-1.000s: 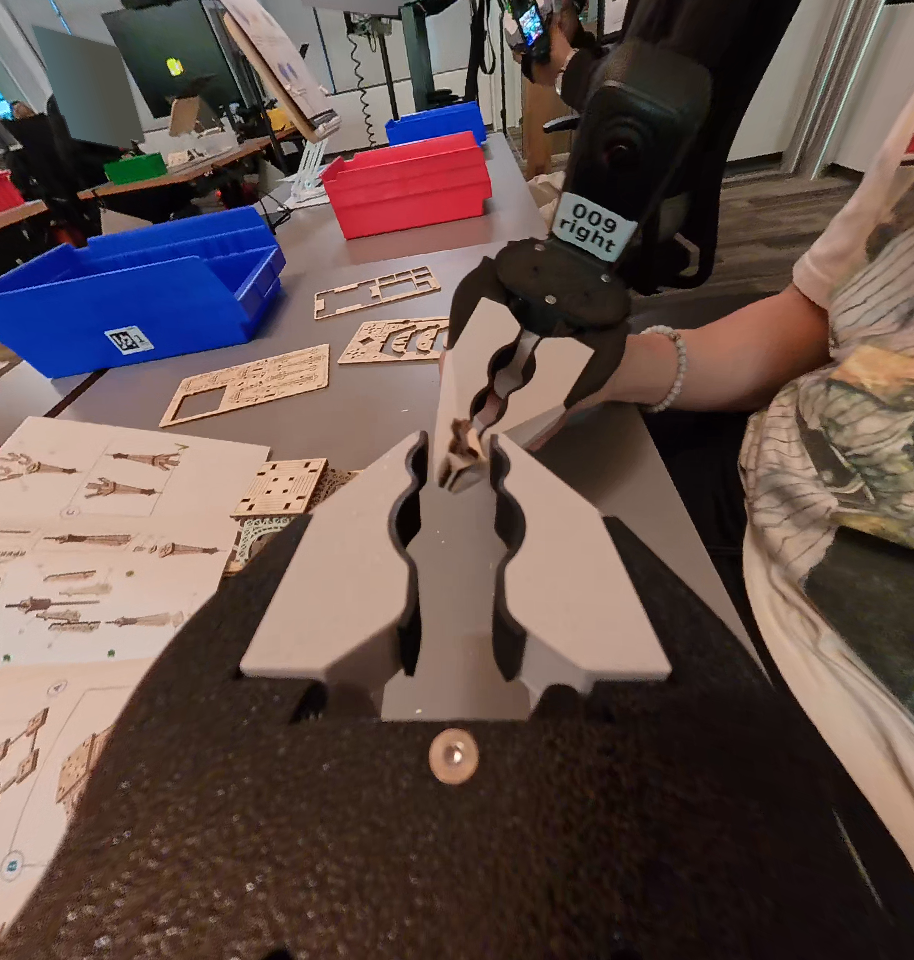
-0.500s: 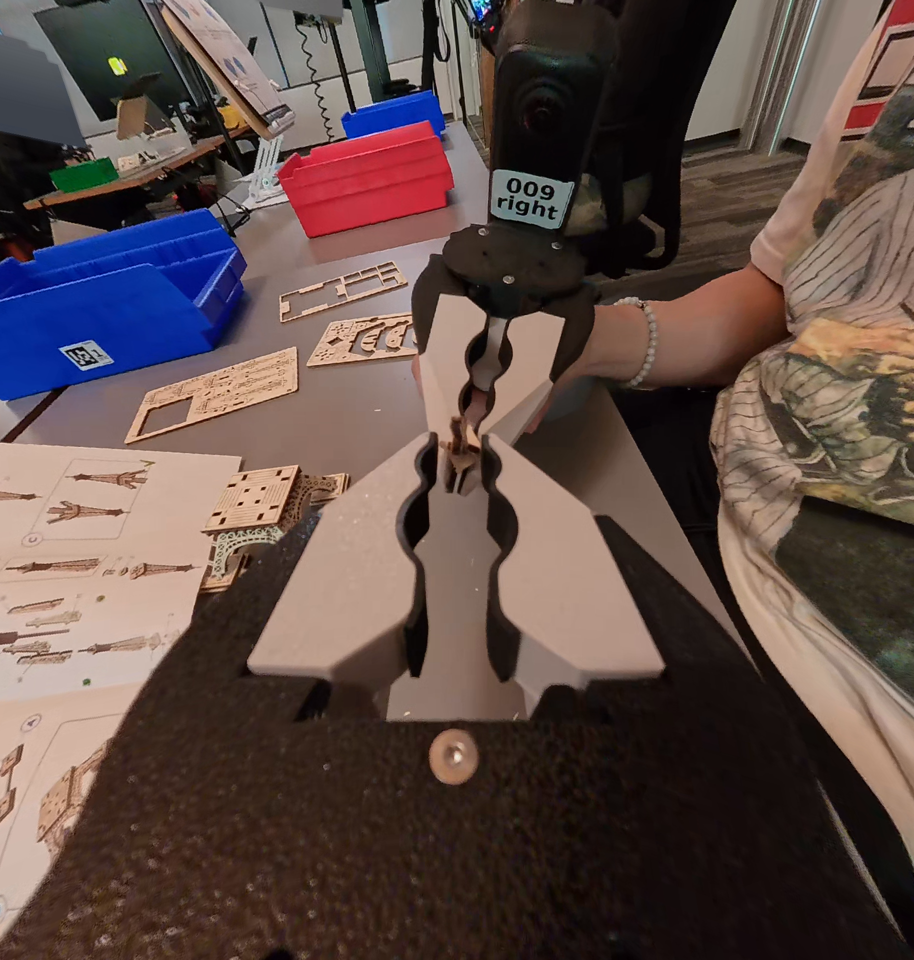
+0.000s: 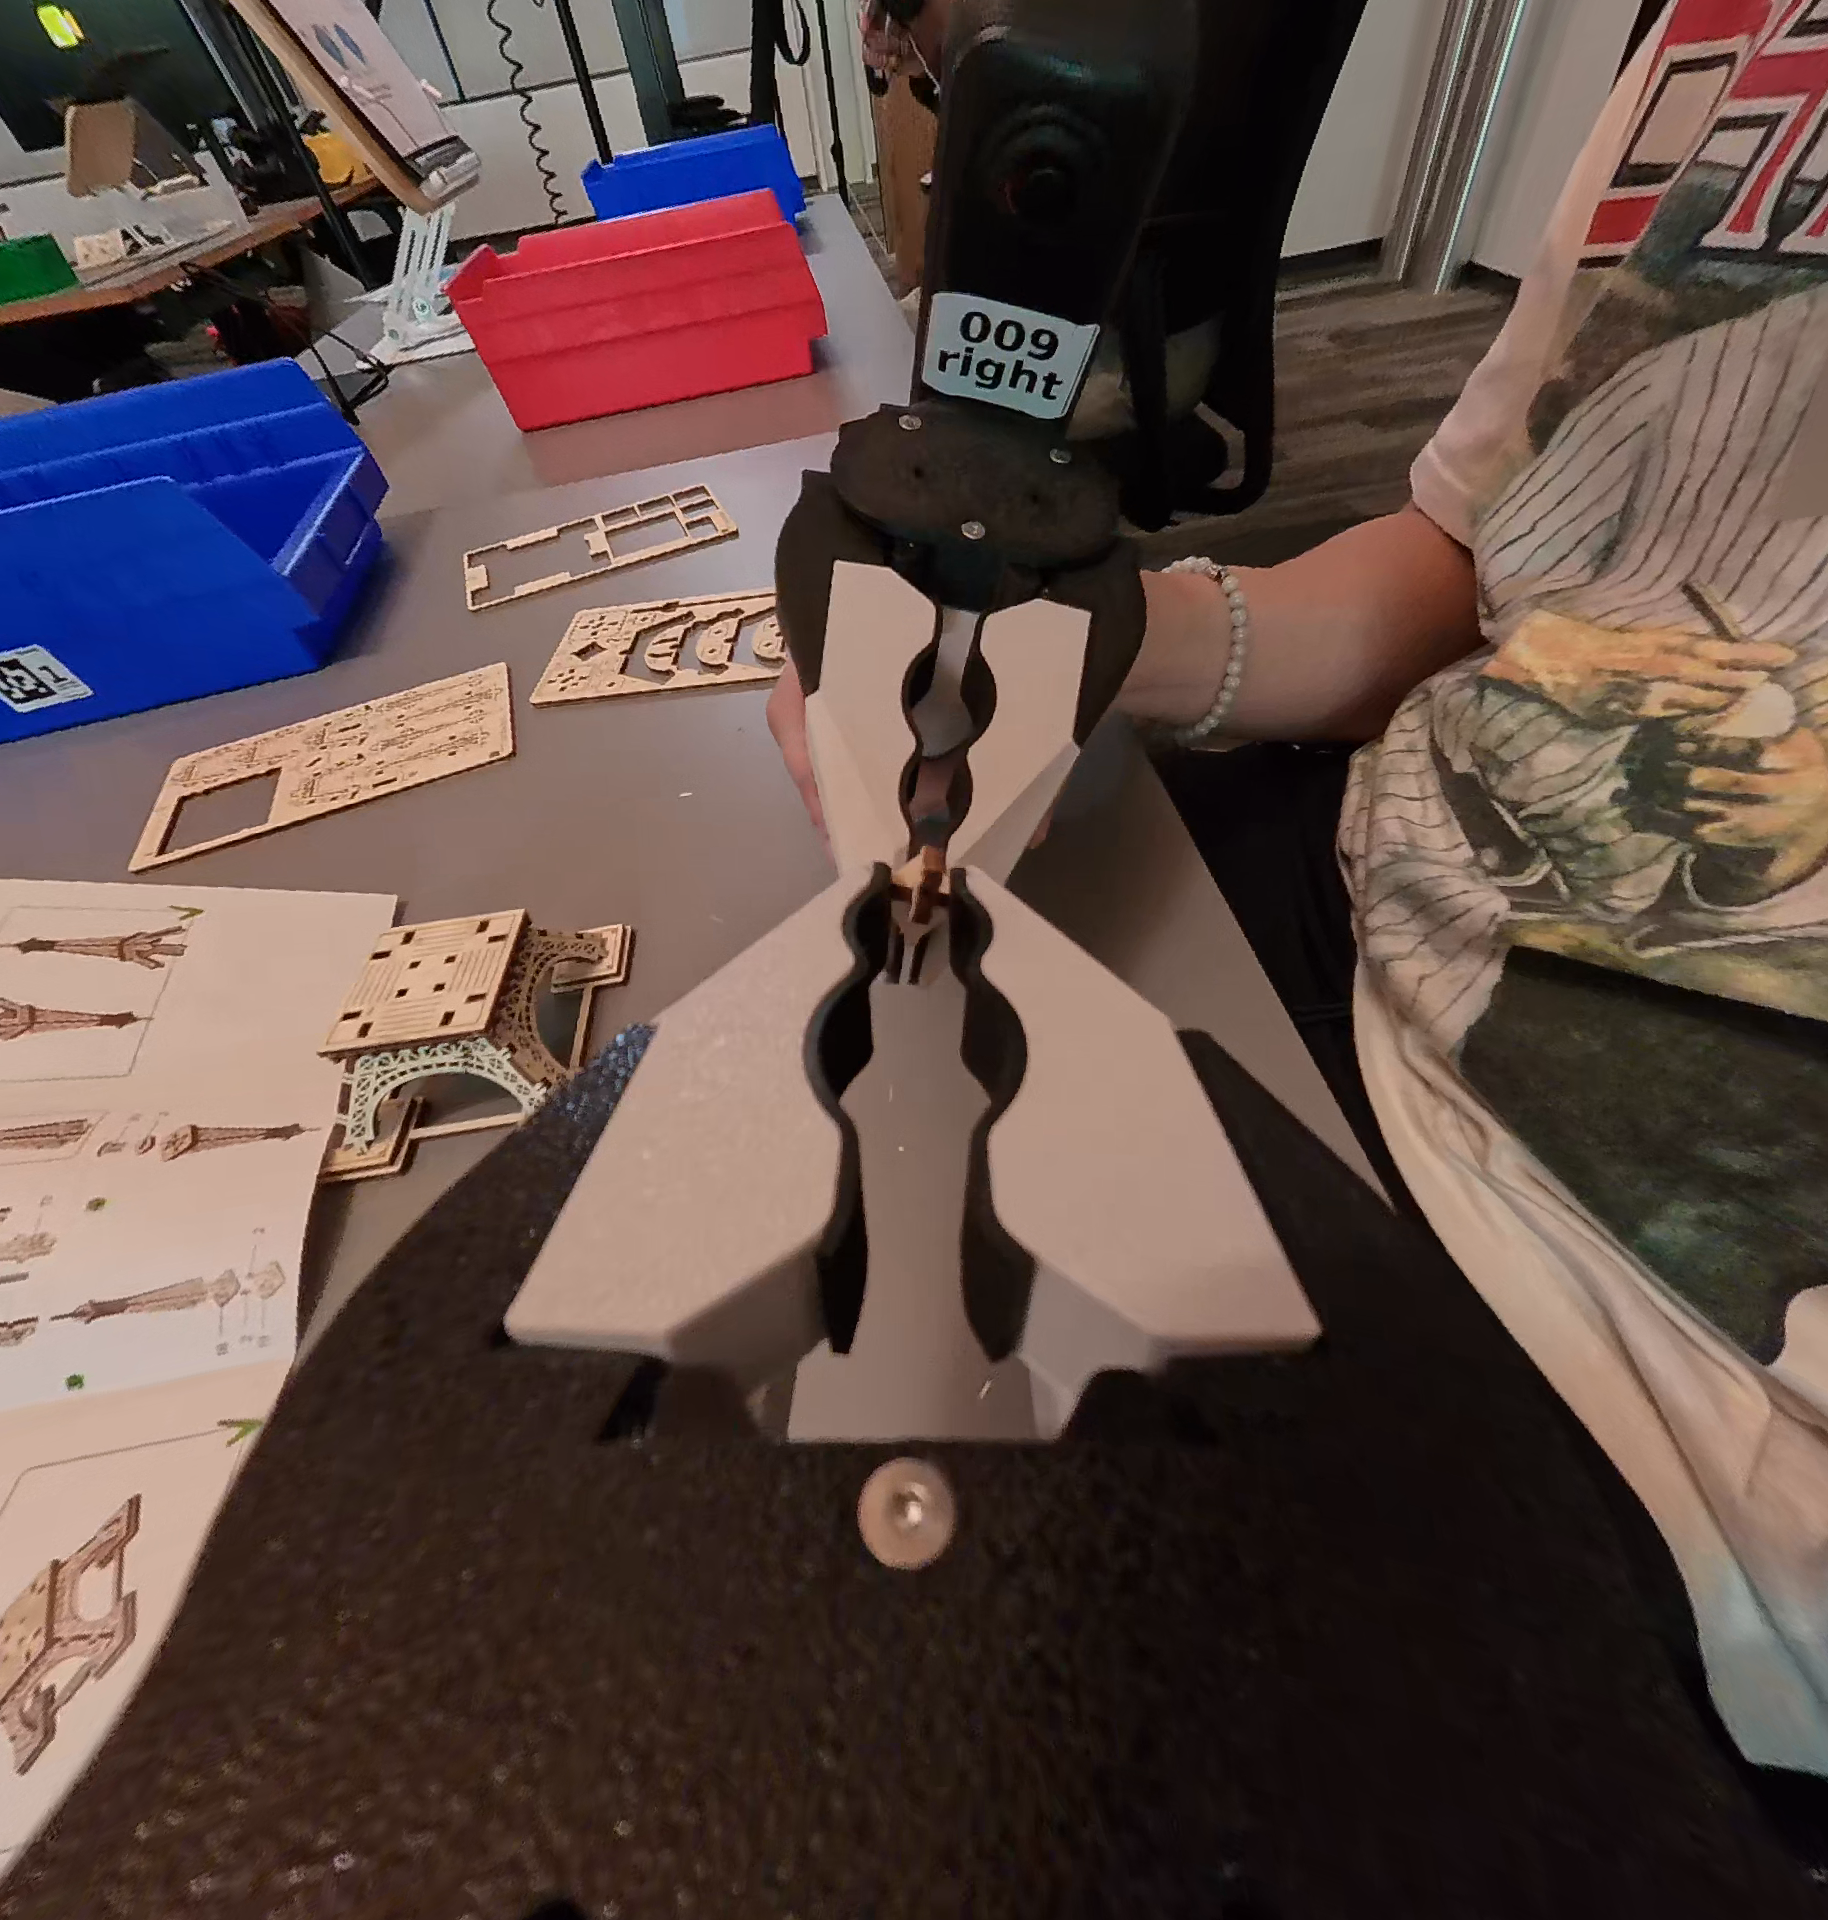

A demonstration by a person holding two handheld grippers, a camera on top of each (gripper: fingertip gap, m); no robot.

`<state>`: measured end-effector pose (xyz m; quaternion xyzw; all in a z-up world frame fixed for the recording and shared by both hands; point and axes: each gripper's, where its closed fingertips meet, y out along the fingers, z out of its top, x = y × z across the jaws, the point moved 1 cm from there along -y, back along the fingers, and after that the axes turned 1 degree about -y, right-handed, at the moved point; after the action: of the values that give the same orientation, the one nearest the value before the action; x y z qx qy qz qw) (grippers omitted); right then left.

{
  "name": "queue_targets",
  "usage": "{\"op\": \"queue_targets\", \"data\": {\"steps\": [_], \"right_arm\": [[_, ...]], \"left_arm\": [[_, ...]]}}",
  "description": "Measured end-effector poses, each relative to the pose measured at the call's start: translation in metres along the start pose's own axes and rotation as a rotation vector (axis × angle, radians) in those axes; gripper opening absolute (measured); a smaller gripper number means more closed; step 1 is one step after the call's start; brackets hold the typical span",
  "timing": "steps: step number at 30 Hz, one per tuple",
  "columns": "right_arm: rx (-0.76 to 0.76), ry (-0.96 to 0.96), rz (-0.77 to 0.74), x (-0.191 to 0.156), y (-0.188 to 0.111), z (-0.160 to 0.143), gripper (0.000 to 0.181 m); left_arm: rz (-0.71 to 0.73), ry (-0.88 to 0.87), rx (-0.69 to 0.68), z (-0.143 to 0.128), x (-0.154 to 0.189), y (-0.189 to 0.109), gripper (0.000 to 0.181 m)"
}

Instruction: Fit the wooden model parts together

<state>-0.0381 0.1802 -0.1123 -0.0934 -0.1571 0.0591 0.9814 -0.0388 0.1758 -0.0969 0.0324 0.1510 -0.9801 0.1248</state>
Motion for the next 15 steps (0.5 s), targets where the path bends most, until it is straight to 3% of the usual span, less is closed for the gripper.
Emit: {"op": "queue_targets", "data": {"steps": [15], "right_arm": [[0.000,0.035,-0.037,0.0085,-0.0057,0.0021,0.000]], "left_arm": [[0.044,-0.007,0.055,0.0048,-0.0045,-0.0046,0.015]]}}
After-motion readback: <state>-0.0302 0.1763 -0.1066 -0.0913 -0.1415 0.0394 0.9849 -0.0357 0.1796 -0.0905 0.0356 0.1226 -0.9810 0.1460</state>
